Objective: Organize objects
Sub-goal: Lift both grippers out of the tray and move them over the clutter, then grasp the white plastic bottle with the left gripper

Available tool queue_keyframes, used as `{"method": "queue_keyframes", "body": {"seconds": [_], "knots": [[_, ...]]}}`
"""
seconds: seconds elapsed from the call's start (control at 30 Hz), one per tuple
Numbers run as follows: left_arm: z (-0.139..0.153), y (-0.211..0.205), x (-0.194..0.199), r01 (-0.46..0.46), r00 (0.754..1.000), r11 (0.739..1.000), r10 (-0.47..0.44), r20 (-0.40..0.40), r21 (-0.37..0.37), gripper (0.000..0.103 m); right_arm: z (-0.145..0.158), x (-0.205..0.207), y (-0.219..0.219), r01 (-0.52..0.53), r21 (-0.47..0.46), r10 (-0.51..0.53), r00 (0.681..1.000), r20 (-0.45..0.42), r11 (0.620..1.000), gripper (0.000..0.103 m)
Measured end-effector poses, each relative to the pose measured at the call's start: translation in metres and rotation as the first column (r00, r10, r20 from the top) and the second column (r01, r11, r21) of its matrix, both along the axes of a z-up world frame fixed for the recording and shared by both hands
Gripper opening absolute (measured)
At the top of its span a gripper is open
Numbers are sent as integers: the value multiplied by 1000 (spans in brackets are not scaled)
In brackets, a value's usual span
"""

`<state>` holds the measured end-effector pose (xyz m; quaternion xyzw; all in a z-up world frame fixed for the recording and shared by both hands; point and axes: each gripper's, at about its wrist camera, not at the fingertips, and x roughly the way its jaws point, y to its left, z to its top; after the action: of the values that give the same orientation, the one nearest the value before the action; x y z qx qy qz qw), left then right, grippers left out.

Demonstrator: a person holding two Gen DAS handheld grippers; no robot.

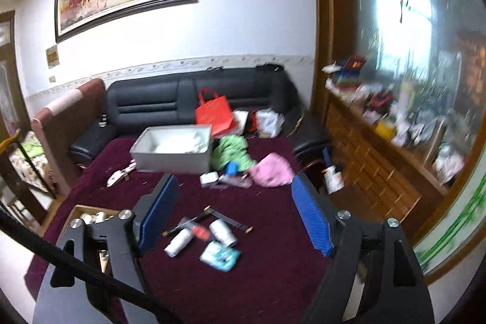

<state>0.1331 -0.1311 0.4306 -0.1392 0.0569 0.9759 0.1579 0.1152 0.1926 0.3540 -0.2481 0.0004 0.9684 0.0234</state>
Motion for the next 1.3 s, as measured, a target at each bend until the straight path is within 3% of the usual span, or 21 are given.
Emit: {"method": "queue_keyframes", "body": {"seconds": [0.23, 0.37, 0.43, 0.53, 0.67, 0.9, 1.03, 1.17, 1.3], "knots": [[44, 33, -8, 50, 998, 994, -53, -34, -98, 67, 34, -18, 6, 54, 141, -59, 998, 31, 989, 79], [26, 52, -14, 137, 991, 984, -136, 9, -117, 71, 18, -31, 4, 35, 156, -50, 994, 93, 987, 79], [3, 63, -25, 179, 983, 977, -173, 60, -112, 71, -3, -35, 5, 5, 118, -20, 992, 124, 993, 79], [-48, 74, -52, 236, 954, 969, -217, 205, -75, 71, -49, -49, 3, -44, 50, 32, 976, 215, 998, 79], [-142, 93, -92, 239, 904, 969, -198, 379, -64, 71, -118, -62, -2, -82, -55, 95, 942, 321, 995, 79], [-282, 119, -115, 179, 839, 982, -122, 531, -58, 70, -214, -77, -2, -63, -208, 141, 910, 389, 976, 79], [-329, 131, -127, 143, 796, 988, -82, 599, -55, 70, -249, -89, 14, 15, -330, 113, 925, 363, 944, 79], [-347, 147, -135, 140, 810, 983, -44, 584, -121, 70, -272, -93, 29, 82, -432, 70, 943, 324, 898, 79], [-357, 166, -151, 136, 828, 974, -10, 560, -184, 70, -284, -101, 37, 117, -409, 9, 956, 294, 905, 79]]}}
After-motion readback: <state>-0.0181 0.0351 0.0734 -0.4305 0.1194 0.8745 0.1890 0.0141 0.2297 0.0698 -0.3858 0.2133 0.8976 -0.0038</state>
